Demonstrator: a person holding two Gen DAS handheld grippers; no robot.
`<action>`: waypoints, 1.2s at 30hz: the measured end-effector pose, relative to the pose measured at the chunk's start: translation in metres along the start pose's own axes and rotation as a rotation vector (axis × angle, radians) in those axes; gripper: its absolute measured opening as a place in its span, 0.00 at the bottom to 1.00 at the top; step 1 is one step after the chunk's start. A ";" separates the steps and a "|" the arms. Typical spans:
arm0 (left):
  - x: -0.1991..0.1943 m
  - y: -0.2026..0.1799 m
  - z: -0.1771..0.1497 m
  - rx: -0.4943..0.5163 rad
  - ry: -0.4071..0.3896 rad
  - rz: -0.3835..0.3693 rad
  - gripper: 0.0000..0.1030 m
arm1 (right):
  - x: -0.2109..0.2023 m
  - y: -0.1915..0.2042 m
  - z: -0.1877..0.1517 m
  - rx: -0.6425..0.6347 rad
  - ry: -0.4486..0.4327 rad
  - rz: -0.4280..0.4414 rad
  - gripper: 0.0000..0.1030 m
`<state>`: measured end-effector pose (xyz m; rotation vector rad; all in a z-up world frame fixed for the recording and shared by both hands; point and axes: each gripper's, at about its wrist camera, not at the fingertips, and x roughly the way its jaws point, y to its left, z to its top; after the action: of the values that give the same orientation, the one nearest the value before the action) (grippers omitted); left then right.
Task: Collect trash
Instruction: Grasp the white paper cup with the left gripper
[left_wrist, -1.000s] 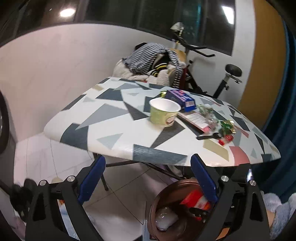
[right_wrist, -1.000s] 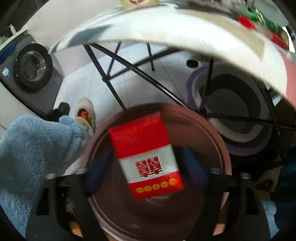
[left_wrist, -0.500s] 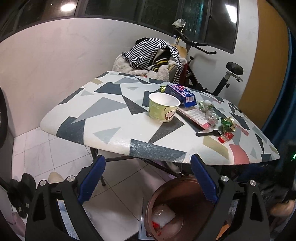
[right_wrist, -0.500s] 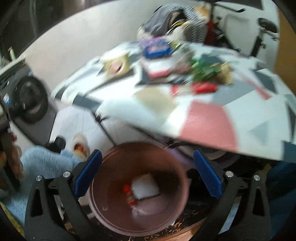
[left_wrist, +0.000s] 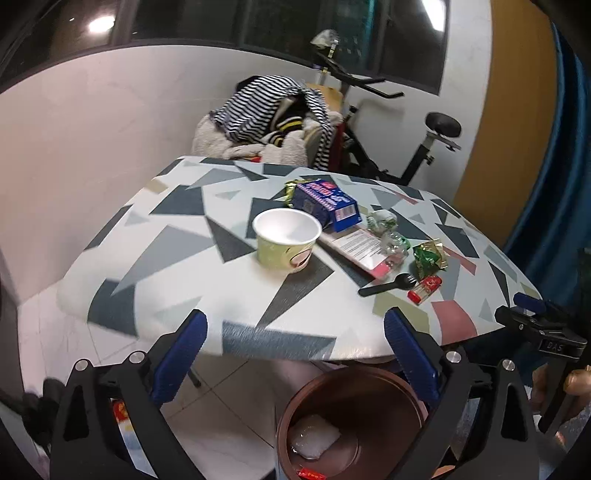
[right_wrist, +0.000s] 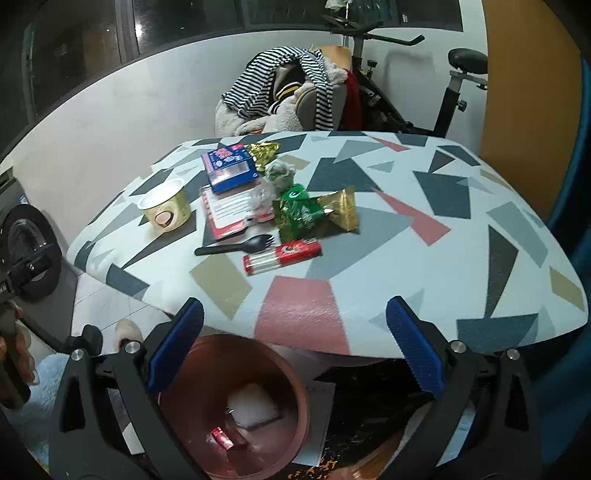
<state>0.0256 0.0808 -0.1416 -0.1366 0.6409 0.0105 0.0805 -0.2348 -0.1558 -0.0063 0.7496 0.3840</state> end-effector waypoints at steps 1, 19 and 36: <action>0.007 -0.001 0.006 0.005 0.011 -0.012 0.92 | 0.001 0.001 0.000 -0.005 -0.003 0.001 0.95; 0.156 0.008 0.058 0.083 0.218 0.002 0.92 | 0.019 -0.026 0.015 0.052 0.008 -0.033 0.95; 0.186 0.024 0.077 0.002 0.220 0.009 0.73 | 0.057 -0.067 0.035 0.219 0.011 0.081 0.93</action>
<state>0.2196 0.1082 -0.1943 -0.1335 0.8612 0.0038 0.1649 -0.2731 -0.1770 0.2287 0.8017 0.3777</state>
